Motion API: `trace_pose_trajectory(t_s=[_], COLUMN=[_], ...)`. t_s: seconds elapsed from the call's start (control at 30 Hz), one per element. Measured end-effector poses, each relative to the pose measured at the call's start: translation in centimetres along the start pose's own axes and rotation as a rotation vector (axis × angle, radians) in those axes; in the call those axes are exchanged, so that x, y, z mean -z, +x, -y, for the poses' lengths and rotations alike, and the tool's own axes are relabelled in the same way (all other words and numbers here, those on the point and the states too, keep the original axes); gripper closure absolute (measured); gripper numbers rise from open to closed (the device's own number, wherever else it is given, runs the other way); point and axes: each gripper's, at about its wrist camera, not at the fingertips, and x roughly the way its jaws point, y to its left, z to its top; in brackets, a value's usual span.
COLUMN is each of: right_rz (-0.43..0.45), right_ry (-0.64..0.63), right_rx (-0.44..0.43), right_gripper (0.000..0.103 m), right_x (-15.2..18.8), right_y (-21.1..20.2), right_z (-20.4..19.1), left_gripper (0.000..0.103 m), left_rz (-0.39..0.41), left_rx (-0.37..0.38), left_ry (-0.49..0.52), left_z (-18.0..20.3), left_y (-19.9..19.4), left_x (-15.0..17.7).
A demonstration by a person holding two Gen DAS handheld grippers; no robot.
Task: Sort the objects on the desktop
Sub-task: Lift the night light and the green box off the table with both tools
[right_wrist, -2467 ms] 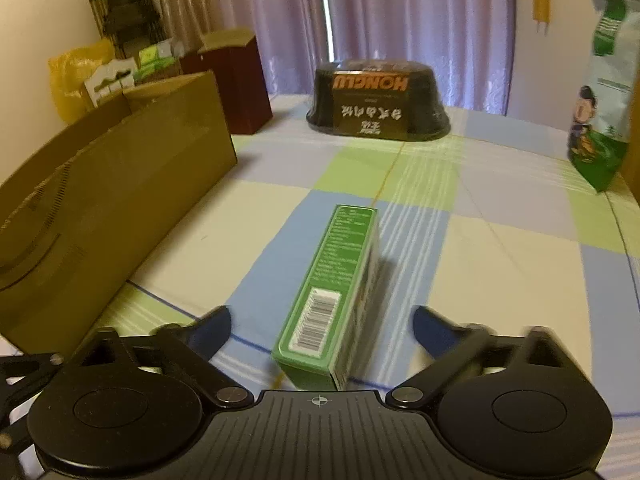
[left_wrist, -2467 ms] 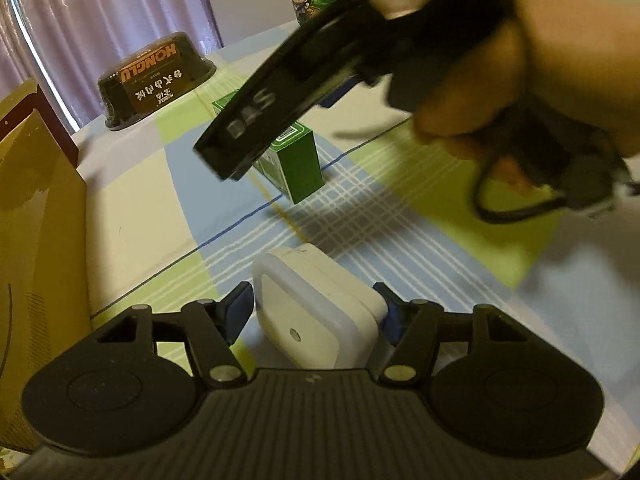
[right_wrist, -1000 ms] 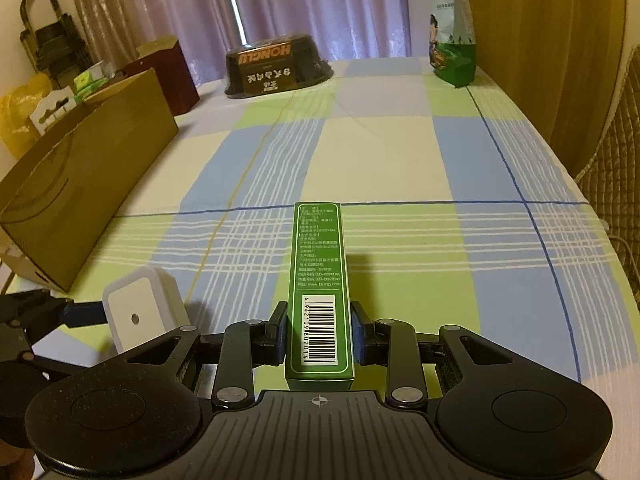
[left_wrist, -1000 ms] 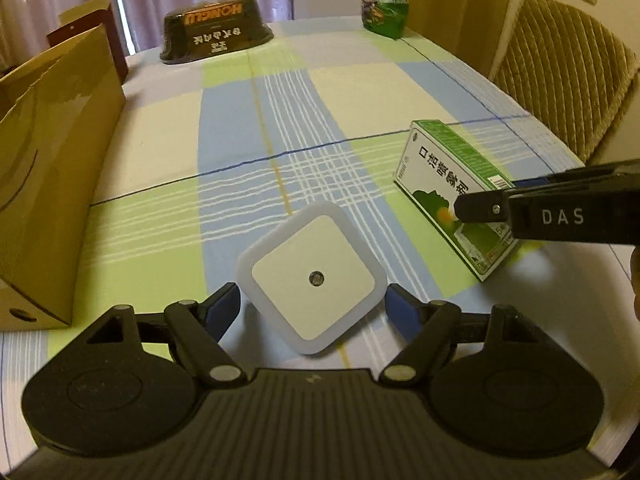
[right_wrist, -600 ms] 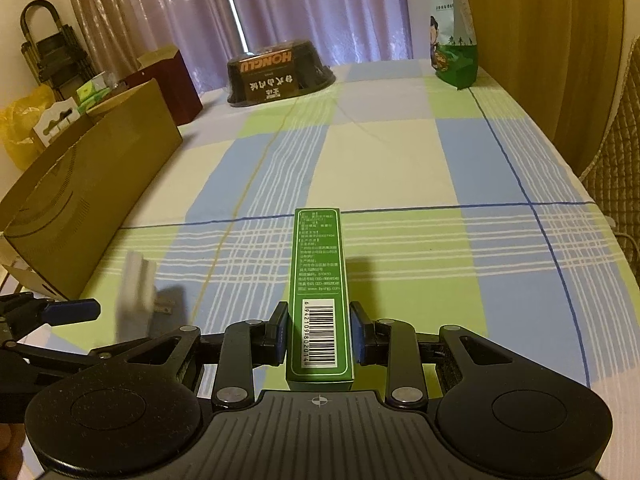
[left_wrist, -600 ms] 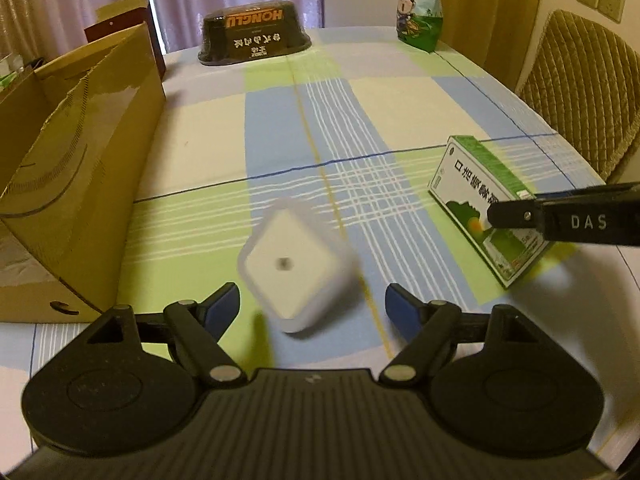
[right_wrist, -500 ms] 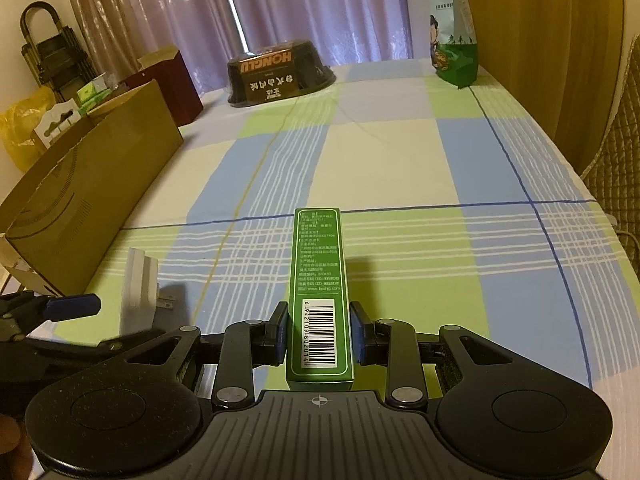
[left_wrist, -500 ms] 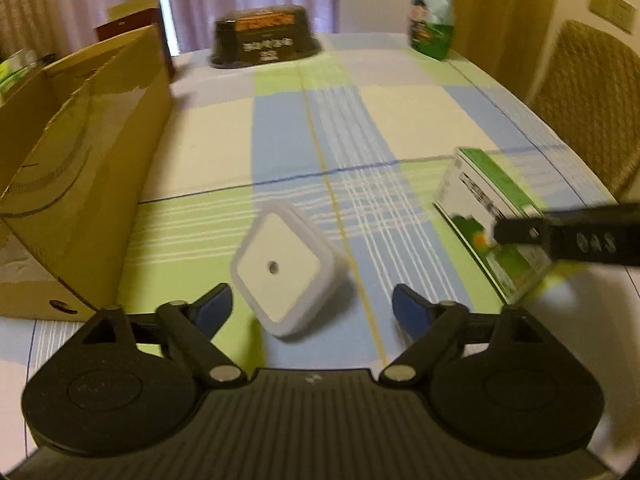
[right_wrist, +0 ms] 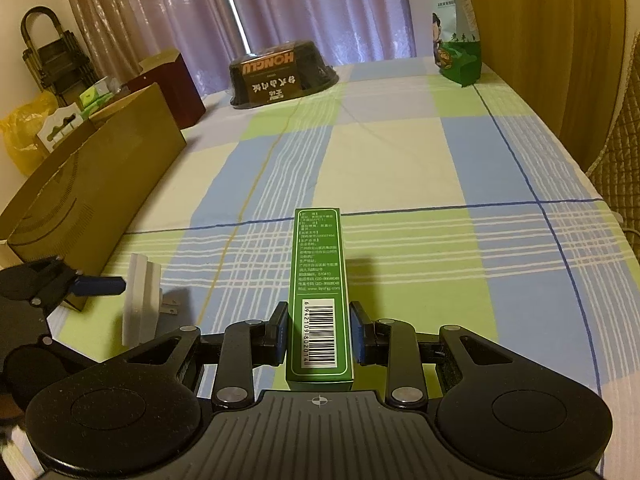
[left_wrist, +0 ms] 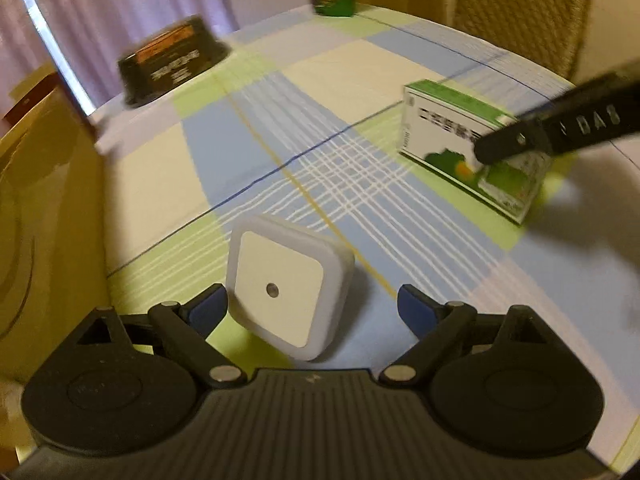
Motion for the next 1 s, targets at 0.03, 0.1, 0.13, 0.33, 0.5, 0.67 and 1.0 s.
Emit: trace_pose_trajectory(t_s=[0.03,0.1,0.13,0.33,0.5,0.67,1.0], right_rz=[-0.001,-0.004,-0.005,-0.011,-0.009,-0.008,-0.006], right_ry=[-0.002,-0.004,-0.004,-0.007,-0.003,-0.002,0.001], right_rx=[0.000,0.000,0.001,0.010,0.013,0.013,0.014], right_gripper=[0.073,0.073,0.073,0.073,0.073,0.073,0.073], right_x=[0.0,0.1,0.1,0.2,0.3,0.2,0.2], right_y=[0.0,0.1,0.1,0.3,0.1,0.2,0.2], right_z=[0.0,-0.1,-0.1,-0.2,-0.2,-0.1,-0.1], left_gripper=[0.013,0.012,0.012,0.013,0.014,0.019,0.041], left_rz=[0.000,-0.008,-0.012,-0.037,-0.024,0.003,-0.022], left_rx=[0.011,0.036,0.049,0.123,0.158,0.086,-0.018], left_ry=[0.016,0.016,0.016,0.014,0.010,-0.069,-0.235], left_z=[0.0,0.1,0.2,0.8,1.6,1.2,1.8], left_y=[0.0,-0.1,-0.2,-0.7,-1.6,-1.3,-0.9], left_x=[0.0,0.0,-0.1,-0.3,-0.3,-0.9,-0.4])
